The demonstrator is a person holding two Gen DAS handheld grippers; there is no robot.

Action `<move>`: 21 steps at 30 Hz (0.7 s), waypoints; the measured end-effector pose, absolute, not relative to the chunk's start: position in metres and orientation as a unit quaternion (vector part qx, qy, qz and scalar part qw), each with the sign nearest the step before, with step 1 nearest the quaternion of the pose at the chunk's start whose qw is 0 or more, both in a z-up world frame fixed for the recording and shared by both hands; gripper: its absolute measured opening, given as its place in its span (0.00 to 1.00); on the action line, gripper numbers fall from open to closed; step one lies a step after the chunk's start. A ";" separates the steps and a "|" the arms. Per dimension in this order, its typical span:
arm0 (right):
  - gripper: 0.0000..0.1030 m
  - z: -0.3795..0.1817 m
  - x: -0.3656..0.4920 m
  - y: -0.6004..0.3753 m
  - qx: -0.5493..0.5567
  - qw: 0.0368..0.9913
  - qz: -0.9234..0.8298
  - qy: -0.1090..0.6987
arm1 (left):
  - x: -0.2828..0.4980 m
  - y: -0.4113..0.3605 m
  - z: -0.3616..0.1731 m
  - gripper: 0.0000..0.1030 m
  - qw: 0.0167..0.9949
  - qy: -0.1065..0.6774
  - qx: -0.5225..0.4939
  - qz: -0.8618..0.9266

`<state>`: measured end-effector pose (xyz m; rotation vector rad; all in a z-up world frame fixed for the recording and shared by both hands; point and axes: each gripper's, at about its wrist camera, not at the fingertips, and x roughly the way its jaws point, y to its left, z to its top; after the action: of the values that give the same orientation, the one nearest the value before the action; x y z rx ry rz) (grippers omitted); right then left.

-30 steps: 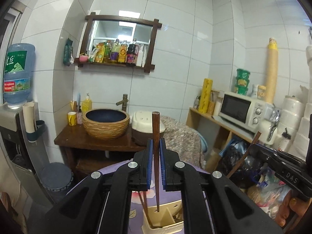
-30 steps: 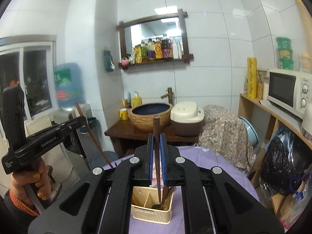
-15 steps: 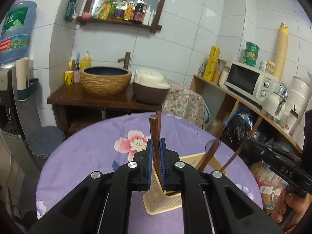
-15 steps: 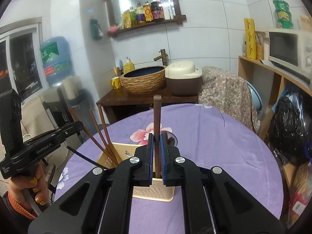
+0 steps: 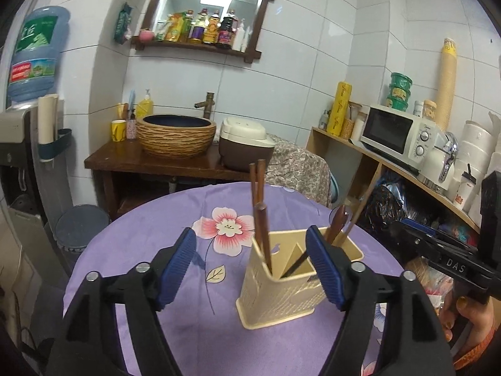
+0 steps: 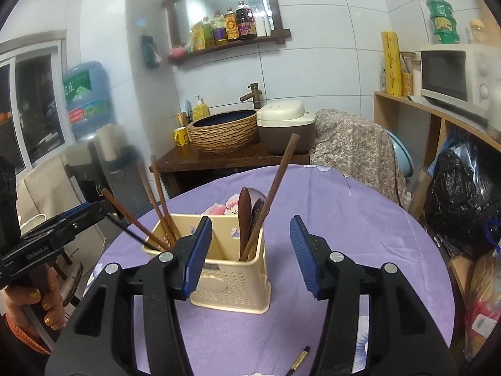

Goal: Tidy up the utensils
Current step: 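Open both tools to release the chopsticks into the holder, then move both tools to the last black and brown chopsticks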

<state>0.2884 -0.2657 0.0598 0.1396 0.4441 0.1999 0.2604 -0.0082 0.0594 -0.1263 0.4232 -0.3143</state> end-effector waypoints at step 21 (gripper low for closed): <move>0.93 -0.084 0.199 -0.278 -0.053 0.902 -0.075 0.422 | 0.180 -0.034 -0.051 0.86 0.932 0.333 -0.014 -0.143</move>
<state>0.1991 -0.2778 -0.0840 -0.1100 0.8718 -0.1543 0.1795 -0.0335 -0.0512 -0.0284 0.6812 -0.2924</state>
